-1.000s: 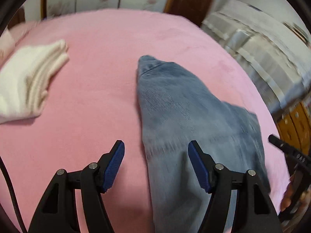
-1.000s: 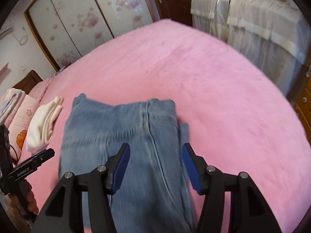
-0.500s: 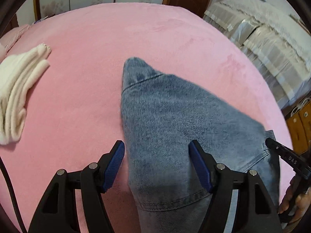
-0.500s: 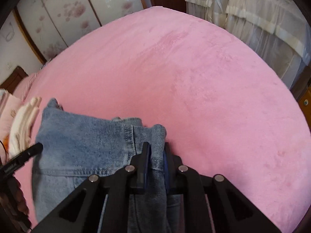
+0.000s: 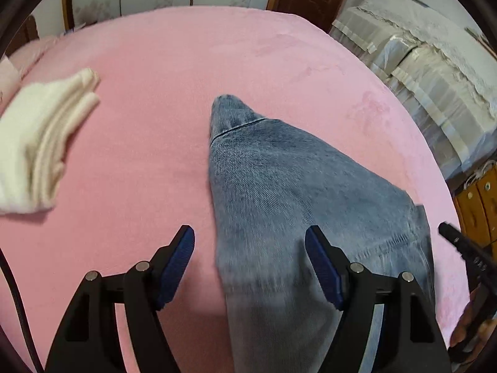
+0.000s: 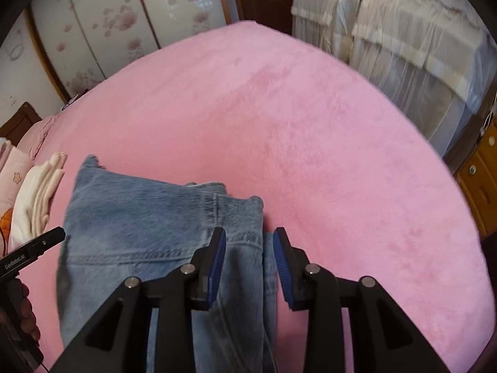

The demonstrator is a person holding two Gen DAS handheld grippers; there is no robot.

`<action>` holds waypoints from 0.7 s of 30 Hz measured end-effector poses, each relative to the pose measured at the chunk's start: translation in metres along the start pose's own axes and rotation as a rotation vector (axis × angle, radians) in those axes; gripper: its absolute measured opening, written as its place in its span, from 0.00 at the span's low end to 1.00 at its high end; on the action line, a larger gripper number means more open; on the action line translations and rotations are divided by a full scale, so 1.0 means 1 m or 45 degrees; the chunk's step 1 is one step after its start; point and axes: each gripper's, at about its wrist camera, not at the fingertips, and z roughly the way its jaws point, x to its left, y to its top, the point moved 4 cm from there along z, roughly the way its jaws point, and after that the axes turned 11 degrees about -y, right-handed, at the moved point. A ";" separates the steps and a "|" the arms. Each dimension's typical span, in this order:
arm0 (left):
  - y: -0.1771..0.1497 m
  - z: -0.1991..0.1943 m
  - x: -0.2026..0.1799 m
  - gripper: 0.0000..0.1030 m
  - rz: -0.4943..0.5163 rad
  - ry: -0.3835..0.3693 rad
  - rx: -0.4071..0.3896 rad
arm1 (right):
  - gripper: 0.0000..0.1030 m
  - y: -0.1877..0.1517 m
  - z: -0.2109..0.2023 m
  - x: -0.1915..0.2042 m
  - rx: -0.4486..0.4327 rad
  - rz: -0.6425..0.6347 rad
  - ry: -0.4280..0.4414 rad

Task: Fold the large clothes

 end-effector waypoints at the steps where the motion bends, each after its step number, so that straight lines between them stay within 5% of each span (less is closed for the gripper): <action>1: -0.002 -0.008 -0.003 0.70 0.011 0.002 -0.001 | 0.31 -0.001 -0.011 0.000 -0.012 -0.007 0.010; 13: -0.018 -0.106 -0.031 0.71 0.089 0.012 -0.082 | 0.56 -0.002 -0.113 -0.012 -0.174 -0.011 0.050; 21: -0.026 -0.158 -0.050 0.79 0.063 -0.083 -0.014 | 0.58 -0.009 -0.169 -0.007 -0.267 -0.097 0.045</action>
